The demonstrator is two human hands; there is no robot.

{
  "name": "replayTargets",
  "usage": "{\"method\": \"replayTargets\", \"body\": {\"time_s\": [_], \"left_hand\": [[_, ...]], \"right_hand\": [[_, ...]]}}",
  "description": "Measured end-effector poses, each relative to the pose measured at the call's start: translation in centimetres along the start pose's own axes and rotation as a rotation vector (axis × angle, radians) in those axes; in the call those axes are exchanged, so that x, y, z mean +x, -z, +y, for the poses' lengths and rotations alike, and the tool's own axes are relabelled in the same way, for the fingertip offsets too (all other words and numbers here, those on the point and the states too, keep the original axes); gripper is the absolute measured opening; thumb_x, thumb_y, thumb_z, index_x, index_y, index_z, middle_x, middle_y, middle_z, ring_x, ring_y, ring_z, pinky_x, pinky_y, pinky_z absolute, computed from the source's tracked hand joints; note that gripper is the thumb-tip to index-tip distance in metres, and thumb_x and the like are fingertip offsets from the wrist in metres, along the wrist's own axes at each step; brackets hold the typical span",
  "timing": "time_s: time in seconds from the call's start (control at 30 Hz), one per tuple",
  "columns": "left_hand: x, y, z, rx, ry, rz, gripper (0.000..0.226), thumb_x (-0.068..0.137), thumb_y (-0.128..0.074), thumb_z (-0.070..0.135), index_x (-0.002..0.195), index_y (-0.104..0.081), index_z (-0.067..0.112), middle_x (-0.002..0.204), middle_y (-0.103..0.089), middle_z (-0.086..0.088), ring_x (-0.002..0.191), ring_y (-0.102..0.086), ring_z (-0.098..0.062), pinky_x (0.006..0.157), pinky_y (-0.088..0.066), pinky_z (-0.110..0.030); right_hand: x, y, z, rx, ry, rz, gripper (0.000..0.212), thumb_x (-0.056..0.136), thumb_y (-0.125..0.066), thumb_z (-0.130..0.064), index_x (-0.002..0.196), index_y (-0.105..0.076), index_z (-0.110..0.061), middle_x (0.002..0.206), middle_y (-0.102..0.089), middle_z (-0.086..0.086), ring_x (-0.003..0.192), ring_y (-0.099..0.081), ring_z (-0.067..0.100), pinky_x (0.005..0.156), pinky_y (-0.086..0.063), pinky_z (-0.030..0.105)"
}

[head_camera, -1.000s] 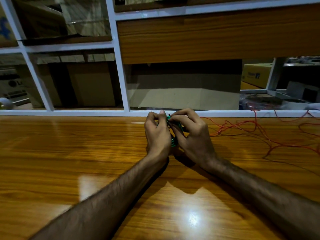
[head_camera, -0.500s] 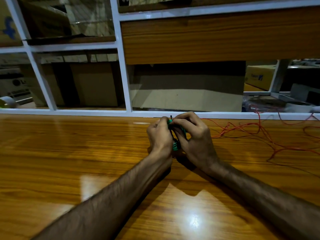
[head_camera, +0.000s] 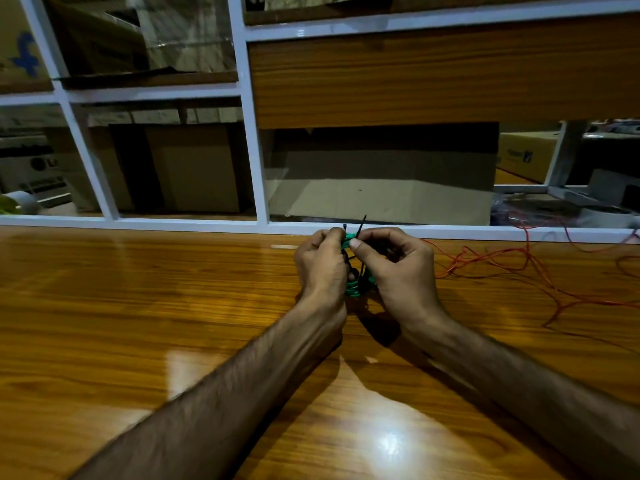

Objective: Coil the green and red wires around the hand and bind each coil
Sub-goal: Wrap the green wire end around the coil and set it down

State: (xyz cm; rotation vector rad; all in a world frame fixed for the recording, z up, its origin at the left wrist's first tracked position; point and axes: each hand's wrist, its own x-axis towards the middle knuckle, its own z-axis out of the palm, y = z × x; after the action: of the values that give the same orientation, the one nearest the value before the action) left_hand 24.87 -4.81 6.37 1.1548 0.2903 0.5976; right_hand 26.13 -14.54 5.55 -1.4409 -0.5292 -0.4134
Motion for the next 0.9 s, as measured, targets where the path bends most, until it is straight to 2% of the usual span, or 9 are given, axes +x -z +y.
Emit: {"method": "replayTargets", "body": {"time_s": [0.23,0.33,0.47,0.53,0.63,0.7,0.8,0.9], "left_hand": [[-0.3,-0.1,0.6,0.007,-0.020,-0.017,0.026,0.098,-0.065,0.013,0.073,-0.068,0.016,0.077,-0.063,-0.006,0.059,-0.052,-0.014,0.046,-0.044,-0.024],[-0.4,0.1,0.8,0.015,-0.028,-0.023,0.022,0.098,-0.065,0.013,0.076,-0.068,0.015,0.078,-0.063,-0.005,0.063,-0.053,-0.014,0.048,-0.045,-0.025],[-0.6,0.0,0.8,0.034,-0.052,-0.036,0.020,0.098,-0.065,0.013,0.078,-0.068,0.016,0.077,-0.061,-0.004,0.068,-0.052,-0.016,0.049,-0.044,-0.026],[-0.6,0.0,0.9,0.040,-0.065,-0.032,0.020,0.098,-0.065,0.013,0.078,-0.068,0.017,0.072,-0.057,-0.003,0.065,-0.049,-0.016,0.048,-0.042,-0.025],[-0.7,0.1,1.0,0.044,-0.078,-0.044,0.015,0.099,-0.065,0.014,0.084,-0.070,0.015,0.079,-0.063,-0.005,0.072,-0.055,-0.019,0.050,-0.043,-0.025],[-0.7,0.2,1.0,0.054,-0.074,-0.044,0.013,0.100,-0.065,0.015,0.088,-0.070,0.013,0.085,-0.065,-0.006,0.078,-0.056,-0.022,0.053,-0.043,-0.027],[-0.9,0.1,0.8,0.079,-0.074,-0.039,0.012,0.100,-0.064,0.015,0.091,-0.070,0.011,0.079,-0.062,-0.003,0.070,-0.053,-0.017,0.052,-0.043,-0.026],[-1.1,0.2,0.7,0.105,-0.074,-0.043,0.012,0.101,-0.064,0.016,0.094,-0.069,0.008,0.077,-0.060,-0.002,0.062,-0.051,-0.013,0.046,-0.043,-0.023]], "right_hand": [[0.0,-0.1,-0.4,0.037,-0.067,0.044,0.009,0.086,-0.080,-0.011,0.091,-0.075,-0.017,0.106,-0.071,0.002,0.099,-0.071,0.011,0.082,-0.057,0.021],[0.1,0.0,-0.8,0.068,-0.103,-0.001,0.007,0.088,-0.078,-0.012,0.091,-0.075,-0.017,0.096,-0.075,-0.001,0.093,-0.072,0.008,0.077,-0.057,0.020],[0.6,0.3,-1.5,0.113,-0.156,-0.025,0.004,0.087,-0.078,-0.010,0.087,-0.076,-0.014,0.084,-0.076,-0.002,0.084,-0.071,0.008,0.077,-0.059,0.028],[0.9,0.7,-1.9,0.149,-0.236,-0.061,0.003,0.087,-0.078,-0.011,0.088,-0.076,-0.009,0.084,-0.075,0.001,0.085,-0.072,0.011,0.078,-0.060,0.033],[1.6,1.3,-2.2,0.281,-0.383,-0.169,0.003,0.088,-0.075,-0.007,0.085,-0.077,-0.008,0.088,-0.075,0.008,0.091,-0.072,0.019,0.084,-0.059,0.041],[2.1,1.7,-2.3,0.309,-0.437,-0.230,0.007,0.088,-0.074,-0.005,0.082,-0.076,-0.009,0.089,-0.074,0.009,0.095,-0.070,0.021,0.083,-0.059,0.038],[2.8,2.5,-2.6,0.198,-0.436,-0.333,0.002,0.087,-0.076,-0.009,0.086,-0.075,-0.009,0.094,-0.076,0.008,0.098,-0.072,0.019,0.080,-0.059,0.034],[3.5,3.6,-2.8,-0.113,-0.292,-0.370,0.009,0.087,-0.079,-0.017,0.091,-0.077,-0.010,0.102,-0.076,0.003,0.099,-0.074,0.016,0.083,-0.062,0.032]]}}
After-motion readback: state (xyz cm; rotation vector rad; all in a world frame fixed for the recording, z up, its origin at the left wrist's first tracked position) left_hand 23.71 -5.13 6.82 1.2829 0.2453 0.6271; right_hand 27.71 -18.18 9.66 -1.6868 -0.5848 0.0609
